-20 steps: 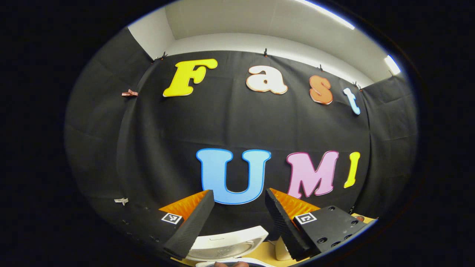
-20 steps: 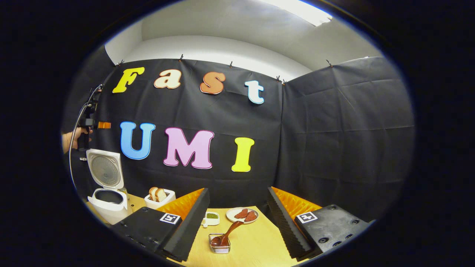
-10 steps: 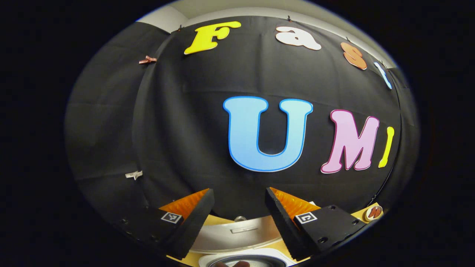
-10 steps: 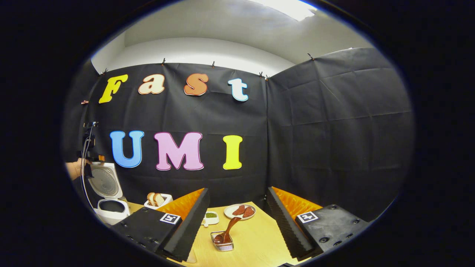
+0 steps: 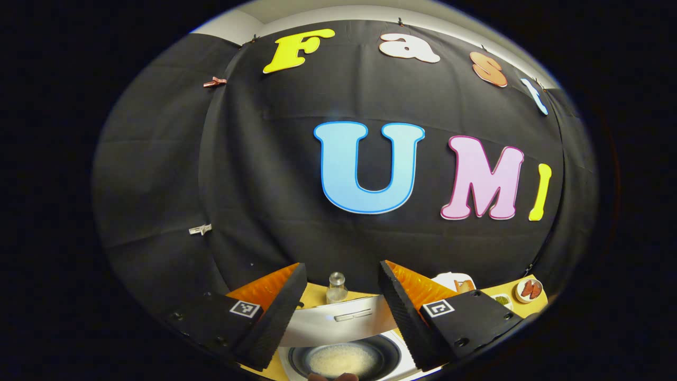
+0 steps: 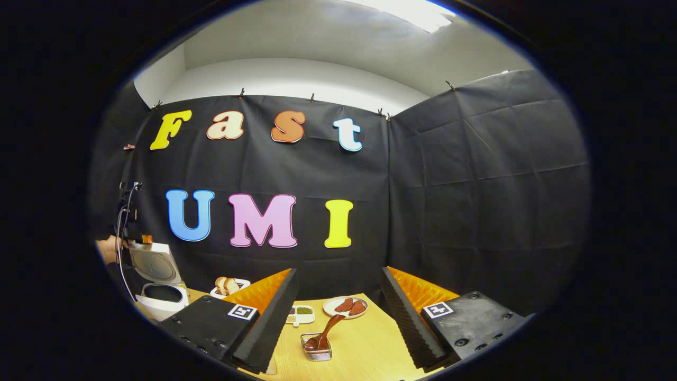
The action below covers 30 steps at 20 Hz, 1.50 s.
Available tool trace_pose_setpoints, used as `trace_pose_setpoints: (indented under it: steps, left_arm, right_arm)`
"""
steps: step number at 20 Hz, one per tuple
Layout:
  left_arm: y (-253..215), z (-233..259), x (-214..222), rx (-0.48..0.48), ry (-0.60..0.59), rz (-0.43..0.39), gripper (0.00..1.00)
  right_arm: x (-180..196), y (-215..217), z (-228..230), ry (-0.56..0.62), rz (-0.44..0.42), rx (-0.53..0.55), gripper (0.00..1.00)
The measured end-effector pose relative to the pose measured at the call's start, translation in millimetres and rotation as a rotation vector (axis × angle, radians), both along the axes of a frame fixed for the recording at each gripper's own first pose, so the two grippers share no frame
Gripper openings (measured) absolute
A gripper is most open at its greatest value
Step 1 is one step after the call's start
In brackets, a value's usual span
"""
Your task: Close the left gripper, press the button to open the rice cooker; take a wooden spoon from the chopstick holder with the right hand, scoop a spoonful of rice and pour it into the rice cooker, then put the wooden spoon back into the chopstick holder.
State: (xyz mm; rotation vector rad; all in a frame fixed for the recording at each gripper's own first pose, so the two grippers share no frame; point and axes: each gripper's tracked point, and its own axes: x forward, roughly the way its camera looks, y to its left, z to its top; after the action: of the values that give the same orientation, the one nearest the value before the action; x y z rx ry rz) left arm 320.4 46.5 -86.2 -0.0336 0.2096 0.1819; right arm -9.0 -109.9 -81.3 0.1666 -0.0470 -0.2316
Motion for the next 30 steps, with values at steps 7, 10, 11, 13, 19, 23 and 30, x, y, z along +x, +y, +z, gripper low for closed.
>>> trace_pose_setpoints:
  steps: [7,10,11,13,19,23,30]
  left_arm:
    - [-44.1,-96.4,-72.4,-0.085,0.136,0.017,0.95]
    - [-49.0,-122.1,-83.8,-0.056,0.170,0.012,0.98]
    - [-49.7,-128.3,-86.2,-0.051,0.186,0.014,0.98]
    - [-50.9,-139.0,-89.4,-0.046,0.203,0.020,0.98]
    - [-50.4,-175.5,-102.6,-0.057,0.271,0.048,0.97]
    - [-57.2,-185.1,-111.6,0.001,0.270,0.017,0.97]
    - [-59.3,-183.5,-114.6,0.005,0.270,-0.011,0.98]
  right_arm:
    - [-14.0,-15.0,4.4,0.014,0.036,-0.045,0.98]
    - [-18.6,-12.9,4.2,0.013,0.054,-0.031,0.97]
    - [-19.8,-13.2,3.6,0.013,0.059,-0.029,0.98]
    - [-23.0,-12.7,3.2,0.012,0.065,-0.032,0.98]
    - [-30.3,-12.1,1.2,0.012,0.087,-0.034,0.97]
    - [-33.6,-10.7,-3.0,0.015,0.092,-0.012,0.98]
    - [-32.6,2.1,1.3,-0.011,0.138,0.006,0.98]
